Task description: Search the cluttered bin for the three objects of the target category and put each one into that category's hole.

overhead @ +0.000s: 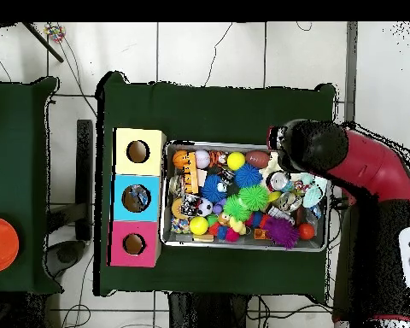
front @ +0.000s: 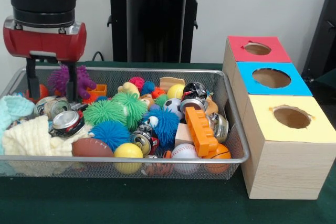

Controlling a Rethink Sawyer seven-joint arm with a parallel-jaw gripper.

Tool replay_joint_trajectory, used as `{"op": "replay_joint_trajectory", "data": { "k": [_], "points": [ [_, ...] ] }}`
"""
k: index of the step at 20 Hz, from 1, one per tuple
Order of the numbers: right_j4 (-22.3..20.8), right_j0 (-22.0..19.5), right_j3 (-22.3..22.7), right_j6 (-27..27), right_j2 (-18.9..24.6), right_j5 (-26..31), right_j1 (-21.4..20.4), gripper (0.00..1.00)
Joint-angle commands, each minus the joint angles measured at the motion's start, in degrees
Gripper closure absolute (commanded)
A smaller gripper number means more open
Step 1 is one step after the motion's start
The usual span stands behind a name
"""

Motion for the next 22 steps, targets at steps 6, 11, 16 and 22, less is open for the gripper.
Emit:
{"op": "replay_joint_trajectory", "data": {
  "k": [6,11,16,22],
  "points": [
    [-3.47,-4.66,-2.58,-7.27,6.27,6.06,4.1,0.0],
    [-5.94,-6.25,-4.52,-8.6,6.17,4.31,7.24,0.0],
    [-7.45,-8.1,-3.62,-10.02,7.26,4.52,9.14,0.0],
    [-8.51,-8.27,-2.56,-9.94,8.28,7.12,9.2,0.0]
  ]
}}
